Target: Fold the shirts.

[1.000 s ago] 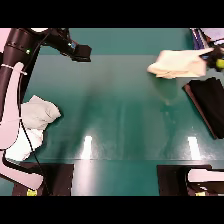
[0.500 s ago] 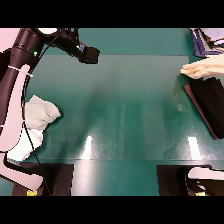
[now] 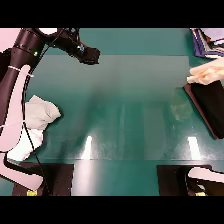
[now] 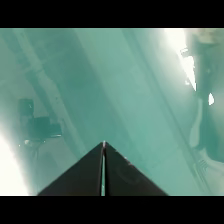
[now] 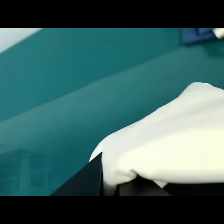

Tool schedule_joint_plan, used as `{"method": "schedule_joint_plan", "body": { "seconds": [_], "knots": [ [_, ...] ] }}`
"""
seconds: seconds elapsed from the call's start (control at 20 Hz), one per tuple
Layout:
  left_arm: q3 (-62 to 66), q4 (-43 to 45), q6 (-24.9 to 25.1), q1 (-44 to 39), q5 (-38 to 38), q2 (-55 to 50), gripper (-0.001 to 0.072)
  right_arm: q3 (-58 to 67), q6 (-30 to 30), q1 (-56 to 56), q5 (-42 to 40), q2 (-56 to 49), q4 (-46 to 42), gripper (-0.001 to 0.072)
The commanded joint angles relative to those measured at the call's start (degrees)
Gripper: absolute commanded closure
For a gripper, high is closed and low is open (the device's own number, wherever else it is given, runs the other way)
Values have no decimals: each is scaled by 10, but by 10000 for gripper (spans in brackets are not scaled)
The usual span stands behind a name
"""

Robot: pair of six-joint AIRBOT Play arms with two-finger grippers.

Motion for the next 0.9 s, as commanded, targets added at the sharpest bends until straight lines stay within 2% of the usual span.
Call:
{"method": "schedule_joint_plan", "body": {
  "seconds": [0.0,0.2,0.25,0.3,0.35,0.4,0.45,0.6,0.85],
  "knots": [
    [0,0,1,0,-6,0,684,-81,8,-40,27,57,-74,696],
    [0,0,1,0,-8,0,684,-216,7,-109,27,132,-125,694],
    [0,0,3,0,-8,0,684,-247,7,-126,28,149,-150,670],
    [0,0,7,0,-8,0,684,-273,7,-142,26,161,-173,489],
    [0,0,12,0,-8,0,684,-297,7,-157,25,171,-195,272],
    [0,0,12,0,-8,0,684,-316,7,-172,25,178,-207,155],
    [0,0,11,0,-8,0,684,-335,7,-191,25,184,-207,127],
    [0,0,11,0,-8,0,684,-356,8,-216,23,195,-174,128],
    [0,0,11,0,-7,0,684,-356,8,-143,8,219,-32,136]
  ]
}}
